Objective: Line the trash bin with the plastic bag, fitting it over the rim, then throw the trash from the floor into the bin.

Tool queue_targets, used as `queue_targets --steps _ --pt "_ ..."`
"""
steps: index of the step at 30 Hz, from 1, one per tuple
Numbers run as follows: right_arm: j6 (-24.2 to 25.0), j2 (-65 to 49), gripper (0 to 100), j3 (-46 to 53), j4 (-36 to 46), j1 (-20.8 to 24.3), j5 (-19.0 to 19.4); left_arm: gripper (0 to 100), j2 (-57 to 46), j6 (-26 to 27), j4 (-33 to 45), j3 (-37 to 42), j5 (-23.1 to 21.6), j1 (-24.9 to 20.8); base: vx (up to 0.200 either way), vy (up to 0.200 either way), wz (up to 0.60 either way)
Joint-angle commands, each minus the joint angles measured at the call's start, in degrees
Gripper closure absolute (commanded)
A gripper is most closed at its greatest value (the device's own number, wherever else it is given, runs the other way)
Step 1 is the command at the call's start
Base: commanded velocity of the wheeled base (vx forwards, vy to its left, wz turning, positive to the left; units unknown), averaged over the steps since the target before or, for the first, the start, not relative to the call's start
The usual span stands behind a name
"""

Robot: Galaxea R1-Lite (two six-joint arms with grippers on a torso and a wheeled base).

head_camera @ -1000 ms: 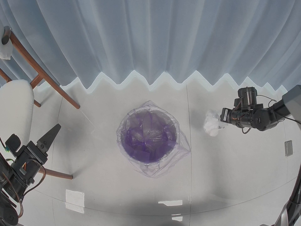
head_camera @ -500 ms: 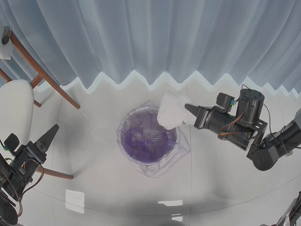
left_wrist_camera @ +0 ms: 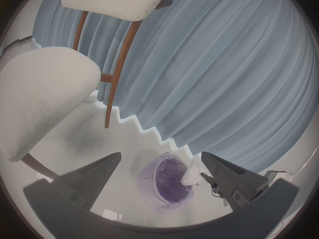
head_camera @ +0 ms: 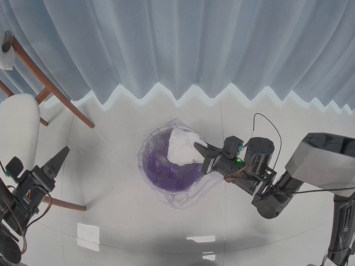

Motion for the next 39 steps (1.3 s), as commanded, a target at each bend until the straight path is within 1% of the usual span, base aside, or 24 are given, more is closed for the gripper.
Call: queue_targets --steps 1,9,12,22,23,31,35,36,37,39 --pt "-0.3 6.5 100 -2.8 -0.7 0.1 -0.1 0 0.8 0.0 0.1 0.3 0.0 0.0 0.0 0.0 0.0" --pt "-0.8 11.6 100 -5.5 -2.4 0.1 -0.2 0 0.8 0.0 0.1 0.4 0.0 0.1 0.0 0.0 0.0" --pt "-0.8 12.6 100 -7.2 -2.2 0.4 -0.8 0 0.8 0.0 0.3 0.7 0.0 0.1 0.0 0.0 0.0" --pt "-0.7 14.3 100 -10.8 -1.9 0.4 -0.9 0 0.8 0.0 0.3 1.2 0.0 0.1 0.0 0.0 0.0" --pt "-0.7 14.3 0 -10.8 -2.0 0.5 -1.0 0 0.8 0.0 0.4 1.2 0.0 0.1 0.0 0.0 0.0" --pt "0.2 13.1 0 -10.9 -4.2 0.4 -1.7 0 1.9 0.1 -0.2 1.2 -0.1 -0.1 0.0 0.0 0.0" --pt "1.9 5.6 0 -9.6 -4.5 -0.1 -2.7 0 0.2 0.1 -0.3 1.1 -0.1 0.6 0.0 0.0 0.0" --pt "2.0 5.4 0 -9.5 -4.4 -0.2 -2.8 0 0.1 0.1 -0.3 1.1 -0.1 0.6 0.0 0.0 0.0" --pt "2.5 0.9 0 -7.3 -4.2 -1.0 -3.9 0 -1.7 0.1 -0.2 1.2 -0.1 0.6 0.0 0.0 0.0" --pt "2.6 -5.7 0 -2.8 -4.2 -3.1 -4.4 0 -3.6 0.9 -0.2 1.2 -0.1 0.8 0.0 0.0 0.0"
